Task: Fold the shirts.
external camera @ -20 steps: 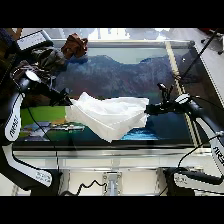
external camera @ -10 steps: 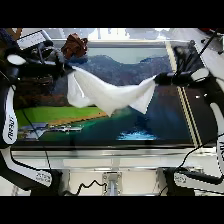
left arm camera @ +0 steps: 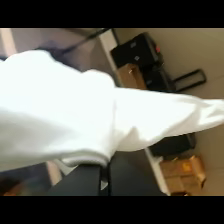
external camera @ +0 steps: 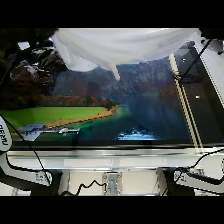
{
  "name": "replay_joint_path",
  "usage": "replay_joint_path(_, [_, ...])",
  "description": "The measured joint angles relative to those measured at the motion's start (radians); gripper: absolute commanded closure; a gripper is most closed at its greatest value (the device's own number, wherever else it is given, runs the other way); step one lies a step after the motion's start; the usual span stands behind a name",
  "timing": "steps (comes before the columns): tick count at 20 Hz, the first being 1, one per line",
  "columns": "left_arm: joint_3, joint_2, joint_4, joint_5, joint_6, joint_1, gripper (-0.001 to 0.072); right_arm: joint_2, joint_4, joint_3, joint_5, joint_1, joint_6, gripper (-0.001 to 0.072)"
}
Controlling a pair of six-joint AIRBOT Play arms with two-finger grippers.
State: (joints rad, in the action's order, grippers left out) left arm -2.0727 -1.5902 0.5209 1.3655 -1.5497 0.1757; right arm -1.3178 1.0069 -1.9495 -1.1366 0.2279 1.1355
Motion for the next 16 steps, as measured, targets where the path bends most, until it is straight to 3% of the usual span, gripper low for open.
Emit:
replay_joint_path(6, [0.126,0.021,0.488,0.310,-0.023,-0.007,0.0693,0.008,-0.082,0.180,-0.253,-0.054,0.062,0.0690])
replay_joint_path(11, [0.209,-0.016,0.597,0.398,-0.027,-0.045,0.0692,0.010,-0.063,0.546,-0.325,-0.281,0.068,0.0690])
replay_joint_path(16, [0.326,-0.070,0.697,0.432,-0.019,-0.138,0.0692,0.010,-0.064,0.914,-0.248,-0.531,0.070,0.0691])
